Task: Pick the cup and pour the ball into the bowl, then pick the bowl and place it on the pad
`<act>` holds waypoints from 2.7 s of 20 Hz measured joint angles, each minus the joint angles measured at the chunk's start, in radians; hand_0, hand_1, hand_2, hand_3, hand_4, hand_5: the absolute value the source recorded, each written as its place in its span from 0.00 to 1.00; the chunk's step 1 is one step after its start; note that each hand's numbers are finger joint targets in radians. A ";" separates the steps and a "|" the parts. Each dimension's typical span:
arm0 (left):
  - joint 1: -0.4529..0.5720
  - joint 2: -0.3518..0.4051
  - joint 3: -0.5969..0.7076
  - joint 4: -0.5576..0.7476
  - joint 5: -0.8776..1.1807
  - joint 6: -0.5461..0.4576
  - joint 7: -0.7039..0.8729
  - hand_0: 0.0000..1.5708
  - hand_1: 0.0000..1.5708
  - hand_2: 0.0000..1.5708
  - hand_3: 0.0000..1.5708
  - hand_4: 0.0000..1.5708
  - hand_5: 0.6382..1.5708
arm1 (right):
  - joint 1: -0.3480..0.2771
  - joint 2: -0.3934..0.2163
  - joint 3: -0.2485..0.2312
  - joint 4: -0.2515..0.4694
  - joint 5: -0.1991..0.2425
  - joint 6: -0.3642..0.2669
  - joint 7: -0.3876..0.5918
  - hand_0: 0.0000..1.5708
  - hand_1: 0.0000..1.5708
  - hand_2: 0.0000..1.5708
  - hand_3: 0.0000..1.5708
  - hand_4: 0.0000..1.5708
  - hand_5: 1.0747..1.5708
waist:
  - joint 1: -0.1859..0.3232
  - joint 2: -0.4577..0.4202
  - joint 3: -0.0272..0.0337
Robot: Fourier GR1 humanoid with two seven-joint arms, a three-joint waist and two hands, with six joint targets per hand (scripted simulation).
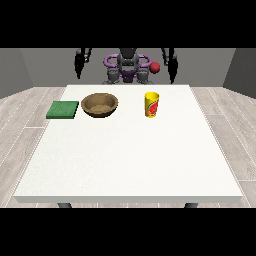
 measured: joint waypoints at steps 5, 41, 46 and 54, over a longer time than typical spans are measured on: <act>-0.007 0.022 0.005 -0.061 0.003 -0.001 0.046 0.00 0.00 0.00 0.00 0.00 0.89 | -0.011 -0.027 -0.009 -0.059 -0.007 0.008 0.049 0.00 0.00 0.00 0.00 0.08 0.98 | 0.000 -0.162 0.0109; -0.486 0.025 0.197 0.586 0.037 0.139 -0.648 0.00 0.00 0.00 0.00 0.00 0.82 | -0.212 -0.077 -0.201 0.517 -0.177 0.325 -0.676 0.00 0.00 0.00 0.00 0.00 0.95 | -0.088 0.299 0.0193; -0.559 0.048 0.234 0.691 0.047 0.138 -0.717 0.00 0.00 0.00 0.00 0.00 0.81 | -0.257 -0.107 -0.216 0.569 -0.180 0.356 -0.723 0.00 0.00 0.00 0.00 0.00 0.96 | -0.109 0.352 0.0196; -0.587 0.047 0.268 0.746 0.054 0.175 -0.826 0.78 0.78 1.00 0.94 0.68 1.00 | -0.298 -0.160 -0.227 0.591 -0.191 0.397 -0.775 0.00 0.00 0.00 0.00 0.00 0.94 | -0.139 0.412 0.0269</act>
